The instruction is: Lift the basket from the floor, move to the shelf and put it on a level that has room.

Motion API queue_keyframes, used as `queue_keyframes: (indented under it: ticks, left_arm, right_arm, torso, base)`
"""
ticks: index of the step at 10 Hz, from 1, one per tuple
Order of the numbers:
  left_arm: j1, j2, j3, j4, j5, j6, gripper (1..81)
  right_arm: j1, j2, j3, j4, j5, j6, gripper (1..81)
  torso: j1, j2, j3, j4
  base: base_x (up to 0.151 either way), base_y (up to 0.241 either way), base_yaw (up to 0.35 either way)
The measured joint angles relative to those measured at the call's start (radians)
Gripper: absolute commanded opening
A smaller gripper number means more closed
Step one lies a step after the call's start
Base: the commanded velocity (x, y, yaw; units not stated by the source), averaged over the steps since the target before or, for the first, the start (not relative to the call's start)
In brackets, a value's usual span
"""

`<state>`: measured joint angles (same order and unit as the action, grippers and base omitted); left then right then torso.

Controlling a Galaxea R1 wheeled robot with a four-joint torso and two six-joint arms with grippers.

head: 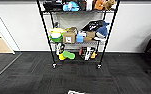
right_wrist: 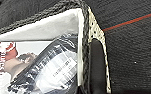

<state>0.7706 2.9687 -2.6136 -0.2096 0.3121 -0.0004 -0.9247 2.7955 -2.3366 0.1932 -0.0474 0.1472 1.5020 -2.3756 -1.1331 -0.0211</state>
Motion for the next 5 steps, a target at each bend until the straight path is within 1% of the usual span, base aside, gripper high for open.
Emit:
queue_keyframes:
  ticks: [2, 5]
  left_arm:
    - [0.0, -0.004, 0.009, 0.0, 0.004, 0.0, 1.0]
    - [0.0, -0.016, 0.015, -0.011, 0.04, 0.0, 1.0]
  right_arm:
    - [0.0, -0.007, 0.011, 0.0, 0.0, 0.0, 1.0]
    - [-0.001, -0.037, 0.063, 0.0, -0.001, 0.009, 1.0]
  torso:
    - [0.0, 0.0, 0.0, 0.0]
    - [0.0, 0.001, 0.0, 0.0]
  base:
    - [0.0, 0.0, 0.0]
    - [0.0, 0.0, 0.0]
